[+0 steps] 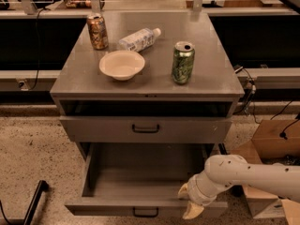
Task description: Open middle drawer
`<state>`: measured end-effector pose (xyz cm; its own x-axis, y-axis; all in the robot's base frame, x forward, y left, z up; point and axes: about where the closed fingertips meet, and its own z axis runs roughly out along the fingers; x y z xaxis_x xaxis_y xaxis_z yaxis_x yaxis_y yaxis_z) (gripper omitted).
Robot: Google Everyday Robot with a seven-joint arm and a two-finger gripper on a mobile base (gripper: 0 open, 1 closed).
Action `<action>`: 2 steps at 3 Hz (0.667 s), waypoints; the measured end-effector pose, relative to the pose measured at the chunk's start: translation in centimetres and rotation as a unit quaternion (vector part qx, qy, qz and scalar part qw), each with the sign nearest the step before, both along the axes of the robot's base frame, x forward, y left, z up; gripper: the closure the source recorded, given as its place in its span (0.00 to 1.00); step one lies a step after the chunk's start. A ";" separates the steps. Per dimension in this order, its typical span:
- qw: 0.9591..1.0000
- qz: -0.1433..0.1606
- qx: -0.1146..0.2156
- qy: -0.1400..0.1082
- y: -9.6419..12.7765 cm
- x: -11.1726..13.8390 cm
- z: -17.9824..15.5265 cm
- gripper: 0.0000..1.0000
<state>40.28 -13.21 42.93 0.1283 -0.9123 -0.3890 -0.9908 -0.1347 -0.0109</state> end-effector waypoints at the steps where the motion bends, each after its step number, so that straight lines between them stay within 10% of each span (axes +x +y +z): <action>1: 1.000 0.013 -0.005 -0.005 0.6 -1.8 2.5 0.33; 2: 0.999 0.017 -0.029 -0.032 0.2 -1.6 5.6 0.11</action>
Offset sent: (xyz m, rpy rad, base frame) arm -0.0142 -0.0012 0.0864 -0.1019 -0.1160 0.0402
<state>38.63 -12.99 48.50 0.1821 -0.9277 -0.3259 -0.9833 -0.1701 -0.0654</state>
